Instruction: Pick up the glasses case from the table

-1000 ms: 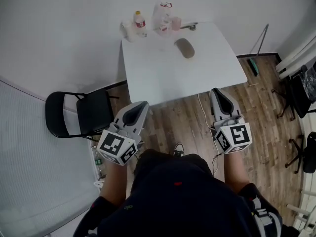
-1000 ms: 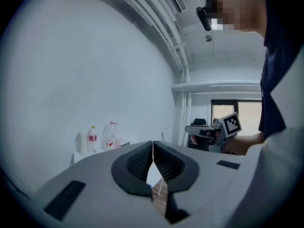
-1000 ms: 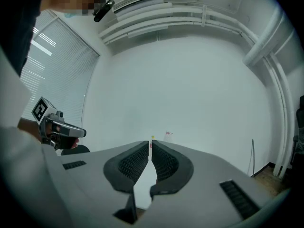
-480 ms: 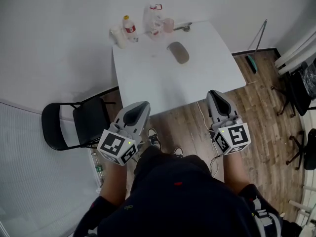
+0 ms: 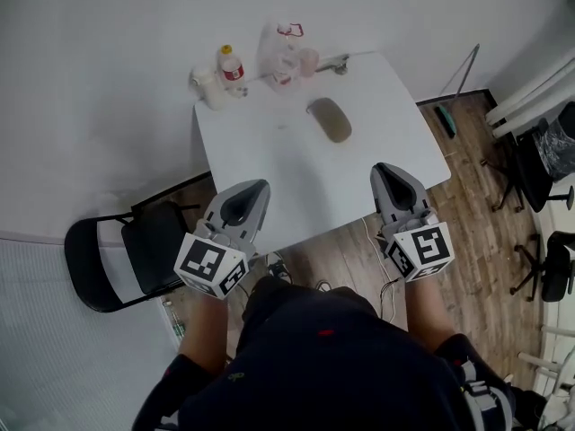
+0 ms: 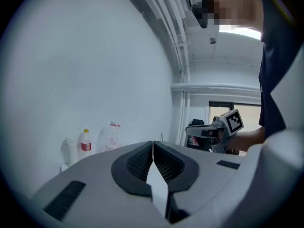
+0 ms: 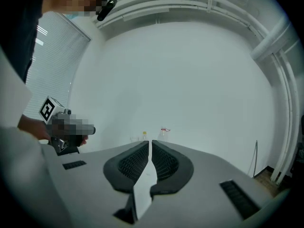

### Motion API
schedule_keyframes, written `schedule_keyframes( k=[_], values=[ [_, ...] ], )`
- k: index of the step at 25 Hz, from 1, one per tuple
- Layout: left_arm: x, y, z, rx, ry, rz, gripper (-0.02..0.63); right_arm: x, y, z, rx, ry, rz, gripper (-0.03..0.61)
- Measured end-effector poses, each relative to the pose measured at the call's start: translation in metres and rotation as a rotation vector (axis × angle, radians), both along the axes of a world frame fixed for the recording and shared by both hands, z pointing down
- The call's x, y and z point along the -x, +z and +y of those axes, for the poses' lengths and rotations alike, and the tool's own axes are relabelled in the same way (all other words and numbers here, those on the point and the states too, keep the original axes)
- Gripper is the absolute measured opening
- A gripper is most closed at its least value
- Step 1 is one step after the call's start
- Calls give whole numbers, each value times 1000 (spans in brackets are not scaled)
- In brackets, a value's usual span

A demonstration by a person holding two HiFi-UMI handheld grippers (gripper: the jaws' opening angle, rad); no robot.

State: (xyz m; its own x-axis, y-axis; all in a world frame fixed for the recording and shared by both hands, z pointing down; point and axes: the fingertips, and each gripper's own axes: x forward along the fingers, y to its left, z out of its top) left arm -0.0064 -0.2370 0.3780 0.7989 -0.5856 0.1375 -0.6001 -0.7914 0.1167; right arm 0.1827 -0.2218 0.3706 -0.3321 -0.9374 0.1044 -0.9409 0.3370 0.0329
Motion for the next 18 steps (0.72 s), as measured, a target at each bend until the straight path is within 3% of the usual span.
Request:
schedule_keyframes(
  k=[10,15,18],
  values=[
    [47,29,-72,38,51,28,23,43,23,-79,101,95,74,34],
    [45,37,-80,65,52,46,23,35,36,-105,119,81,55,35],
    [38,41,-84,76,23,45,23,20,55,-123,139,84,122,35]
  ],
)
